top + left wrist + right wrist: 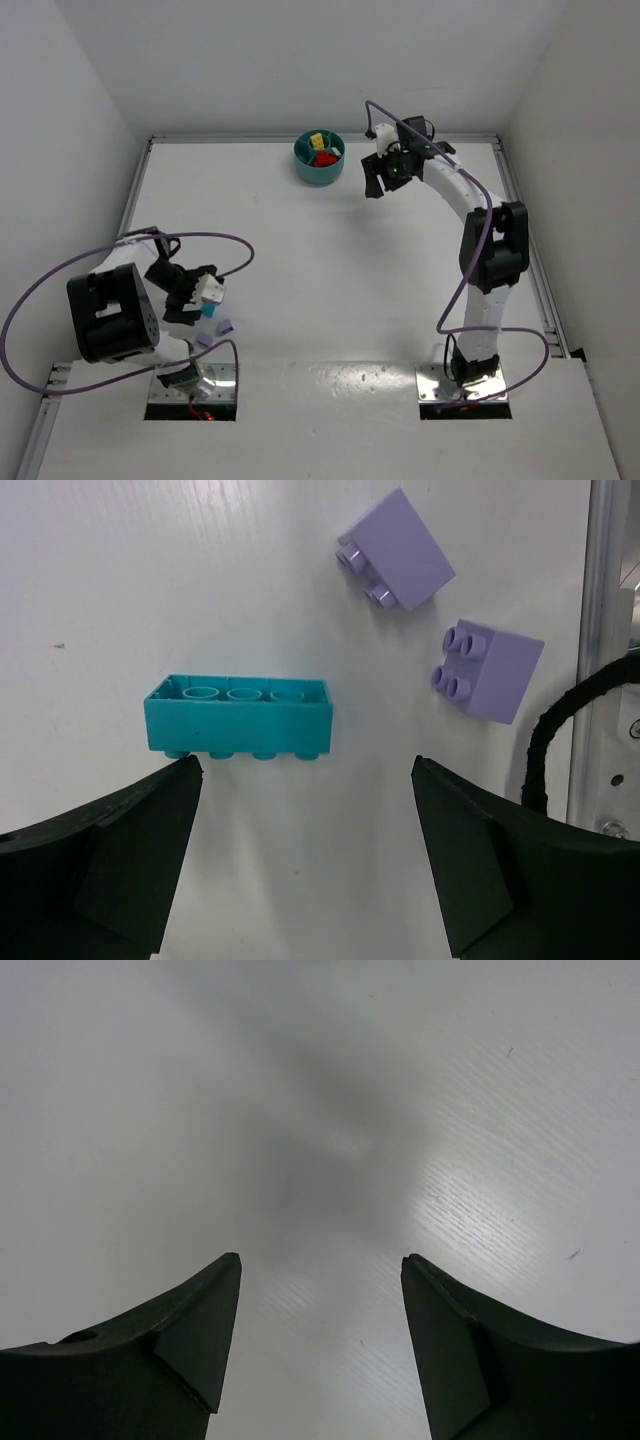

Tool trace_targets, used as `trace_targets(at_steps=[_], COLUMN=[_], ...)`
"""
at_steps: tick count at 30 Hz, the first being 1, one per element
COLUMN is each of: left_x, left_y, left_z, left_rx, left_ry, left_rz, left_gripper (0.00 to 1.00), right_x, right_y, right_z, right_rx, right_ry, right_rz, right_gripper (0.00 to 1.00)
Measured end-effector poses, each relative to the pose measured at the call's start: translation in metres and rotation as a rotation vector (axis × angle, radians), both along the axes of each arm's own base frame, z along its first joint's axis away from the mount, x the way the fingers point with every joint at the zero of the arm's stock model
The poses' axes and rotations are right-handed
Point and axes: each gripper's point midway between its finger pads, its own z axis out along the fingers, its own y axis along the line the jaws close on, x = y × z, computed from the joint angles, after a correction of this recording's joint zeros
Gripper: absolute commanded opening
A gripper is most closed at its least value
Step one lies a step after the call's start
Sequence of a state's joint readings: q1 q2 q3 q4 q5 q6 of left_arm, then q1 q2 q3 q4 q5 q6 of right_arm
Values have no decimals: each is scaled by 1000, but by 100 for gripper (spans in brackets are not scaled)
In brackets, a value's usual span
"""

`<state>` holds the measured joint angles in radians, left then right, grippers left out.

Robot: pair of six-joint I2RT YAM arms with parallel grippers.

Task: Sort the legos into containers by color

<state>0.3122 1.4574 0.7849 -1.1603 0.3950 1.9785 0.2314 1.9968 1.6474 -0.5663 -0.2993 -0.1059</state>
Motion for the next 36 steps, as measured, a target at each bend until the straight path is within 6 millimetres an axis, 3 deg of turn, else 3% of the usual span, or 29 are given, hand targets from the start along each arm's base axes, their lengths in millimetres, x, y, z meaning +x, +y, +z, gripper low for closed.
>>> trace_targets(at_steps=[6, 15, 20, 28, 36], left_x=[8, 36, 37, 28, 20], left_y=[-15, -32, -41, -54, -61], left_z=[5, 35, 46, 46, 45], left_rx=[-21, -33, -31, -39, -35], left_ry=[-36, -193, -243, -206, -106], left_rz=[-54, -123, -161, -198, -62], left_gripper=[97, 99, 95, 90, 90], right_x=[-1, -1, 0, -1, -1], right_y=[0, 0, 0, 2, 3], right_z=[1, 1, 2, 3, 3], right_rx=[1, 1, 2, 12, 14], right_ry=[-3, -3, -6, -5, -3], right_rz=[0, 0, 1, 8, 10], right_gripper=[66, 66, 66, 66, 66])
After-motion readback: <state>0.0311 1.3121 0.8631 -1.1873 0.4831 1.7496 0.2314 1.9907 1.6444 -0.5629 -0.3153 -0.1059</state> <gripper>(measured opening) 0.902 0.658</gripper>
